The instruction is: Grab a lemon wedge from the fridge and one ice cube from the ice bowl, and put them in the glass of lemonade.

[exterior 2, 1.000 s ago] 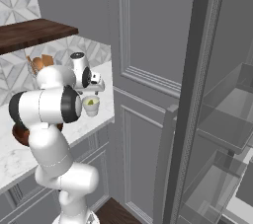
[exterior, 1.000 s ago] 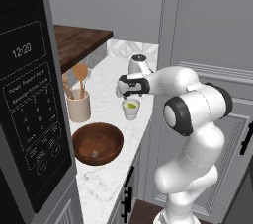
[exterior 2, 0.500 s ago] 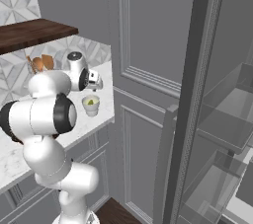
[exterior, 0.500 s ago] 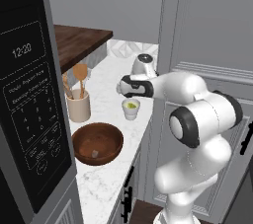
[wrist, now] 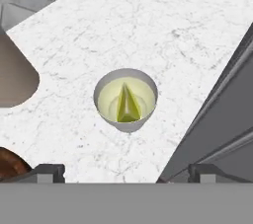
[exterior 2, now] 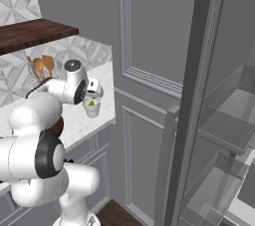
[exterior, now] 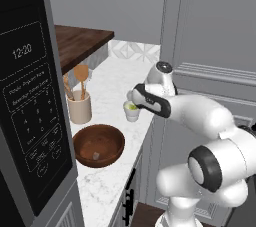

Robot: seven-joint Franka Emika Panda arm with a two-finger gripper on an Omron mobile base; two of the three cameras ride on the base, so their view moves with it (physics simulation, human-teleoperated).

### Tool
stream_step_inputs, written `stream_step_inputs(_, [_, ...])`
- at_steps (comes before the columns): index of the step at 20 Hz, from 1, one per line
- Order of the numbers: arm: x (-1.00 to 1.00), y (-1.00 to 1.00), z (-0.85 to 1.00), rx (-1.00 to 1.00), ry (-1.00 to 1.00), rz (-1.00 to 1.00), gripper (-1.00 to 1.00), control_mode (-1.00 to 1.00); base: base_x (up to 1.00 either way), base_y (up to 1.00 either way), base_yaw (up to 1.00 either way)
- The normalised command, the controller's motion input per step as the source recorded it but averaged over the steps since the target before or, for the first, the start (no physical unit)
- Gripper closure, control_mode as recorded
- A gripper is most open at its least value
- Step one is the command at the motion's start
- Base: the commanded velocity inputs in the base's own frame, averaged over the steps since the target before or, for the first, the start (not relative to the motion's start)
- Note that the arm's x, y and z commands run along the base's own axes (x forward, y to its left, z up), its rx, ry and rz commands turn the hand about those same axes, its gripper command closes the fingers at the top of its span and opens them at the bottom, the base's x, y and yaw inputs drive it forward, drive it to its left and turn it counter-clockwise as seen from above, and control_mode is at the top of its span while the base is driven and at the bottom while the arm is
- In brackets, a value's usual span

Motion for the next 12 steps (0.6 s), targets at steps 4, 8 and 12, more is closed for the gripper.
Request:
stream_step_inputs(4, [-0.79, -0.20, 0.80, -0.09, 0.07, 0.00, -1.00, -1.00, 0.00, 0.00, 0.00])
stream_step_inputs(8, [-0.99, -0.18, 0.44, -0.03, -0.09, -0.01, -1.00, -1.00, 0.00, 0.00, 0.00])
stream_step_inputs(12, [-0.95, -0.05, 0.00, 0.01, -0.11, 0.00, -1.00, -1.00, 0.00, 0.00, 0.00])
